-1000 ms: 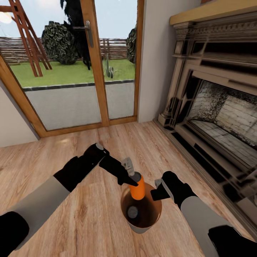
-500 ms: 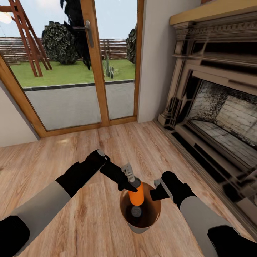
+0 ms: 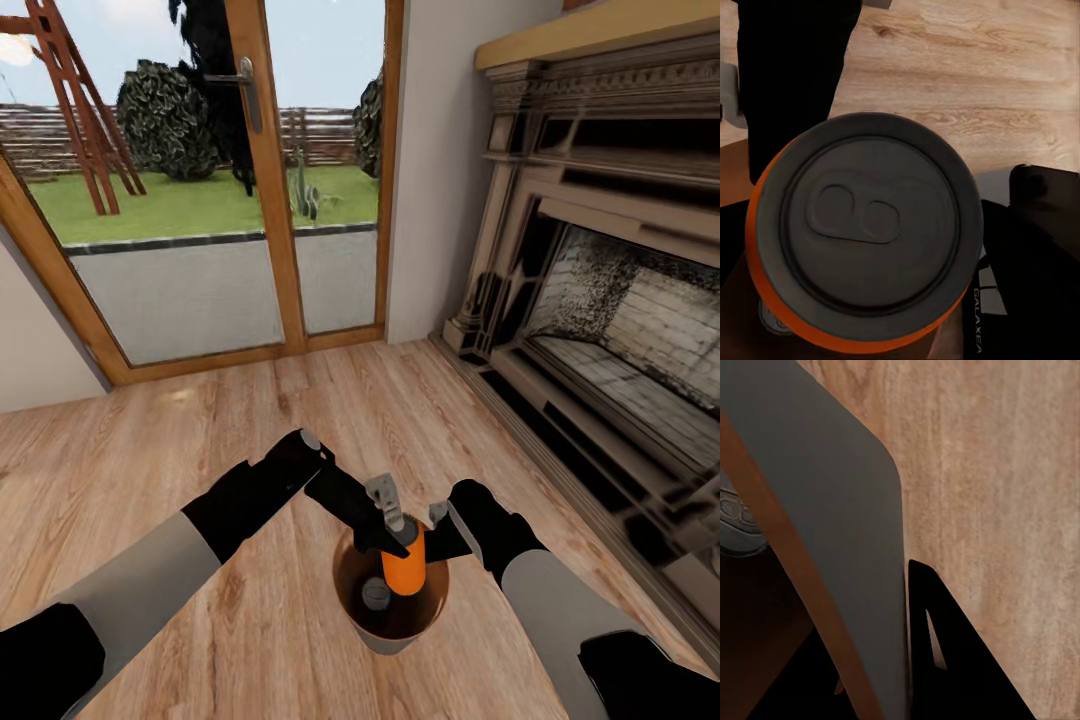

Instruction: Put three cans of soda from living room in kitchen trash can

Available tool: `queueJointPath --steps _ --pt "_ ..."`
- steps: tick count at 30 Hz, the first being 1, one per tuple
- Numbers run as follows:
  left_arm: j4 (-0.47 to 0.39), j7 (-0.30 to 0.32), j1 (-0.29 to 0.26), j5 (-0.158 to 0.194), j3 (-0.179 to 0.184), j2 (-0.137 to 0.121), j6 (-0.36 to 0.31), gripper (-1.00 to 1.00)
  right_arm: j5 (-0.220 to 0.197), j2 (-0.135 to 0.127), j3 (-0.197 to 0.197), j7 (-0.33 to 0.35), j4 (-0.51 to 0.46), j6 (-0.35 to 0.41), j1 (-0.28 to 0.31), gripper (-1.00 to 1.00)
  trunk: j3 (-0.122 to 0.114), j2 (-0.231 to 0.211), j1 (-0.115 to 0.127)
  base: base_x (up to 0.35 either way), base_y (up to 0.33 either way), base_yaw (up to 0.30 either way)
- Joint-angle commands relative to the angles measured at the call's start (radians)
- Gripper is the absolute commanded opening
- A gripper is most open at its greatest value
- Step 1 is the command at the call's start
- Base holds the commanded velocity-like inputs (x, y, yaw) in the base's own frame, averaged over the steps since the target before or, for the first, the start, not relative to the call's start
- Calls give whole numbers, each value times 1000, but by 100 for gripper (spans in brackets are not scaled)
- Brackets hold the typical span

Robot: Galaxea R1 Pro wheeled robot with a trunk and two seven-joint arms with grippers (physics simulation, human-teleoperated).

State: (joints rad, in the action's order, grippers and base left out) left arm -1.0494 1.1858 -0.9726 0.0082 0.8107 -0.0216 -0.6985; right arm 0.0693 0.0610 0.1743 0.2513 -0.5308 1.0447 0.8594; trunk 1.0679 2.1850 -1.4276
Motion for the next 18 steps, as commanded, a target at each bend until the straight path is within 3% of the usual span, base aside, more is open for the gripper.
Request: queueJointPath --steps 1,12,14,16,18 --pt "0 -3 0 0 5 0 1 -100 -29 0 -2 3 0 3 0 -100 0 0 0 0 0 0" --pt "26 -31 0 -1 28 -3 0 -100 -29 0 -5 3 0 3 0 -100 0 0 0 0 0 0" --pt "51 -35 0 0 47 0 0 -100 -29 0 -5 3 0 3 0 -100 0 0 0 0 0 0" --pt "83 -56 0 -11 87 1 0 -100 -29 0 -5 3 0 3 1 -100 0 0 0 0 0 0" --pt "97 -63 0 -17 99 1 1 -100 -29 0 -5 3 0 3 1 -100 0 0 0 0 0 0"
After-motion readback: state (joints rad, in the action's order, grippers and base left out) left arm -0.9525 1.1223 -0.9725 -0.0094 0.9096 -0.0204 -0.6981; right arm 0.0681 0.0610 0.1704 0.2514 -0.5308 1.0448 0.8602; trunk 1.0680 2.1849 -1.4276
